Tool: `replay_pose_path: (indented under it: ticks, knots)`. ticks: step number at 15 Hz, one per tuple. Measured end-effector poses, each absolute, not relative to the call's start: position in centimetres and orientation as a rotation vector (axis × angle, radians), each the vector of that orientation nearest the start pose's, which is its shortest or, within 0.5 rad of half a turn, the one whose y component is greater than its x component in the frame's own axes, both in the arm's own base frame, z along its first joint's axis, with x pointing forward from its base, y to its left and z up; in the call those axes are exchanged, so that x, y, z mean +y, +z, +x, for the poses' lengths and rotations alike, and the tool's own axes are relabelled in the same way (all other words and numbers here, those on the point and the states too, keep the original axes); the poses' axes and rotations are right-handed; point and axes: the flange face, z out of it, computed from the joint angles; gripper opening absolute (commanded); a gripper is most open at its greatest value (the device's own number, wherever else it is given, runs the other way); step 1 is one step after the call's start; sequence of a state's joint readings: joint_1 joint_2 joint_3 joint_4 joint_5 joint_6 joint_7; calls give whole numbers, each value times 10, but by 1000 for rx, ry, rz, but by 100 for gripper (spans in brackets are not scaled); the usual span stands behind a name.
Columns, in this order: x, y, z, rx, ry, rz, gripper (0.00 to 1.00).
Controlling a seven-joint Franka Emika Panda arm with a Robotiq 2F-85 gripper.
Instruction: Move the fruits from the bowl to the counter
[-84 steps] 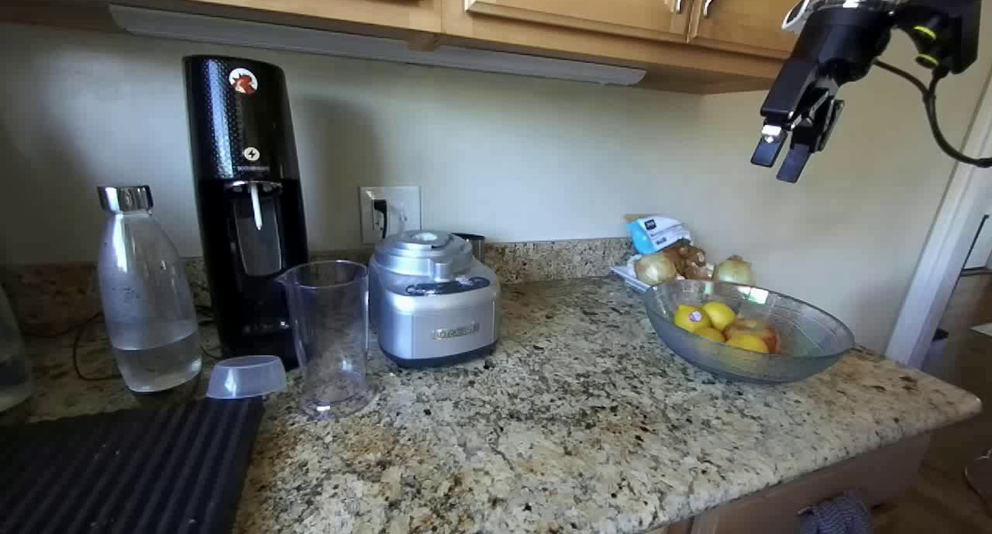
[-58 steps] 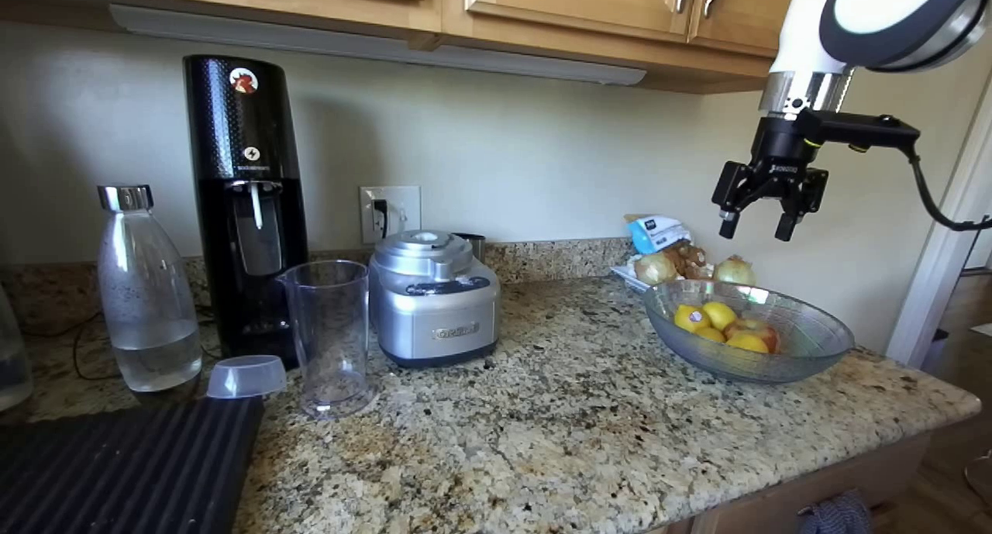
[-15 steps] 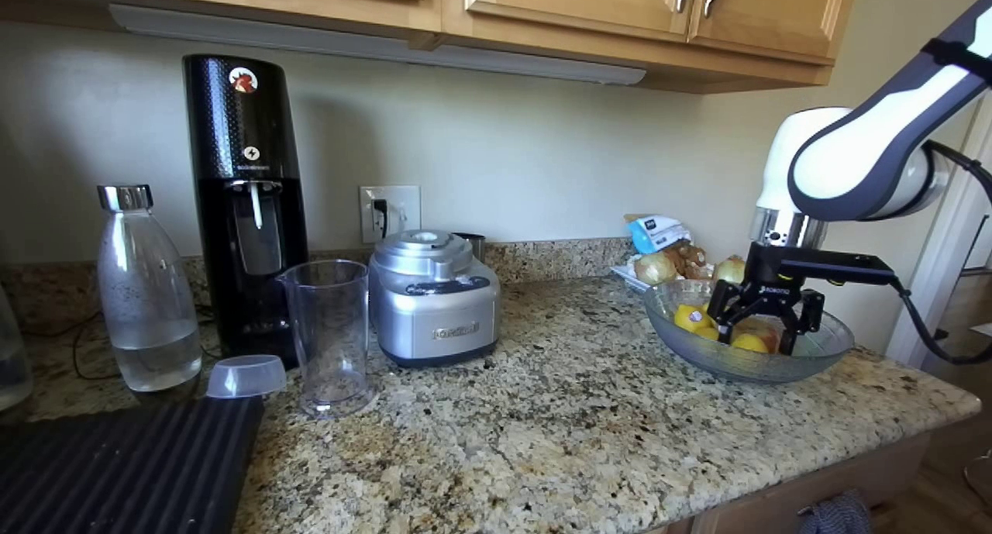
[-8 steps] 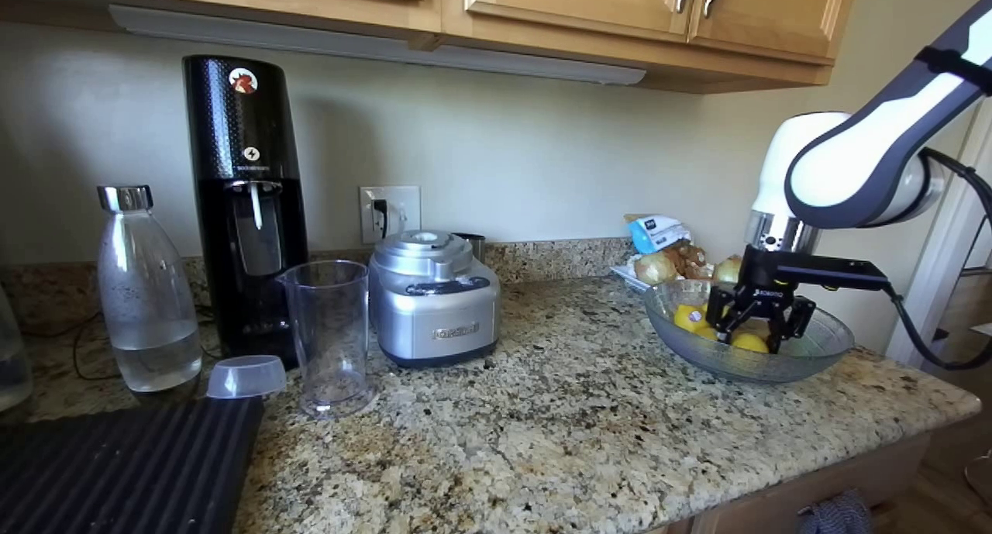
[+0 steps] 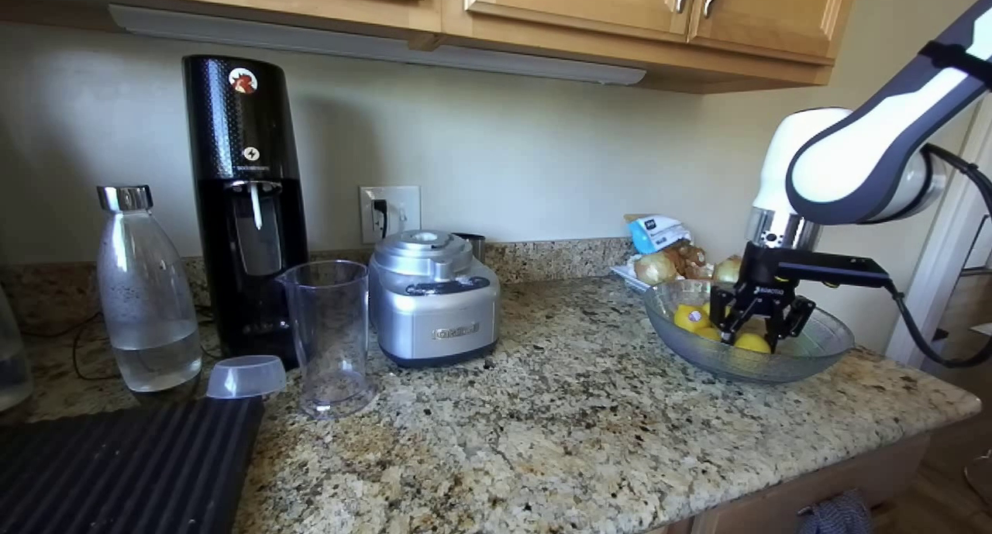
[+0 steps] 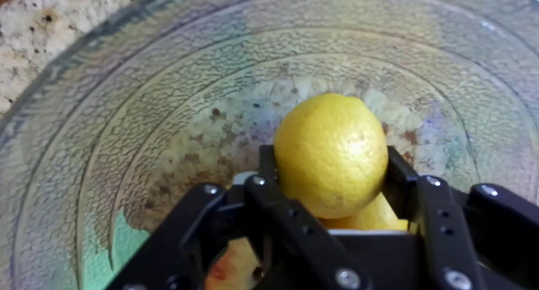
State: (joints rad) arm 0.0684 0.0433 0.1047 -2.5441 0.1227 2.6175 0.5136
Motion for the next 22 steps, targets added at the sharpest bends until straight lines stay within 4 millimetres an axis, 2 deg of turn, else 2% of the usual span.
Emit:
replay_pose_path:
  ticks: [2,4,8,11,13,15,17,19,22]
  knots:
    - [78,271,450,679,44,-2994,36]
    - [80,295,446,667,70,-2998,36]
    - [91,361,441,610,17,-3004,36]
    - [120,405,442,507,-69,-3014,36]
    - [152,422,442,405,-123,-3019,36]
    - [187,429,440,297,-153,-3025,36]
    - [218,425,441,195,-183,-3030,36]
    - [239,411,446,122,-206,-3026,36]
    - [259,379,459,43,-240,-3014,36]
